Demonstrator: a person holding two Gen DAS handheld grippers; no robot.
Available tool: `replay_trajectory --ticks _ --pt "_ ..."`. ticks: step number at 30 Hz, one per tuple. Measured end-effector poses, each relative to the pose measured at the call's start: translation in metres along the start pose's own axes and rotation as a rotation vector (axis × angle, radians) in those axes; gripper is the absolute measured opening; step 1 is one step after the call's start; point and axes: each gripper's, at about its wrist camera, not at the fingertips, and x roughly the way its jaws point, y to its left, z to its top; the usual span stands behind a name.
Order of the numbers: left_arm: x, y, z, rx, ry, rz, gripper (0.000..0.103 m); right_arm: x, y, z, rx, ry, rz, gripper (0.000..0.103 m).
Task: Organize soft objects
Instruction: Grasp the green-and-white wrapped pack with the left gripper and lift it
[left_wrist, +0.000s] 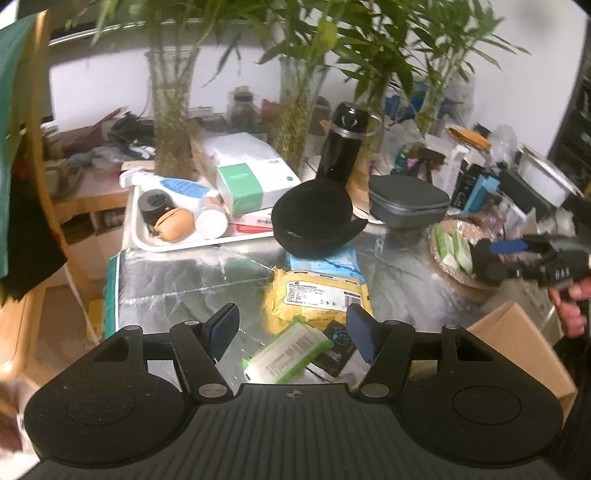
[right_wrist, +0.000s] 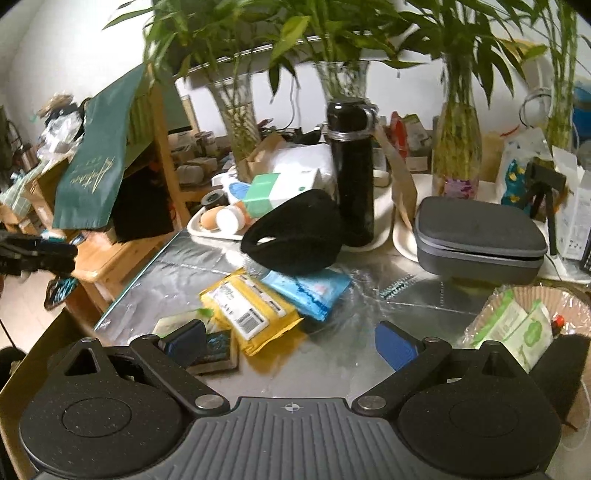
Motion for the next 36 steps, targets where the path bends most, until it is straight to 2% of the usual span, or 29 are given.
replay_trajectory --ticks 4,8,11,21,27,31,36 --pt "0.018 0.008 -0.003 0.049 0.009 -0.004 0.063 0.012 -0.014 0.001 0.038 -0.008 -0.009 0.098" --pt "0.039 0.022 -0.006 0.042 0.028 -0.05 0.063 0.025 -0.02 0.001 0.036 0.002 -0.053 0.098" --pt "0.054 0.031 -0.01 0.043 0.037 -0.073 0.063 0.034 -0.021 0.001 0.022 0.014 -0.053 0.098" --pt "0.097 0.056 -0.019 0.065 0.105 -0.234 0.063 0.057 -0.025 0.003 0.014 0.042 -0.063 0.098" --pt "0.128 0.056 -0.028 0.133 0.166 -0.264 0.063 0.069 -0.025 0.004 -0.001 0.071 -0.075 0.098" --pt "0.141 0.053 -0.035 0.179 0.188 -0.332 0.063 0.075 -0.03 0.005 0.016 0.083 -0.072 0.098" --pt "0.157 0.05 -0.042 0.22 0.224 -0.381 0.062 0.084 -0.035 0.006 0.028 0.102 -0.078 0.098"
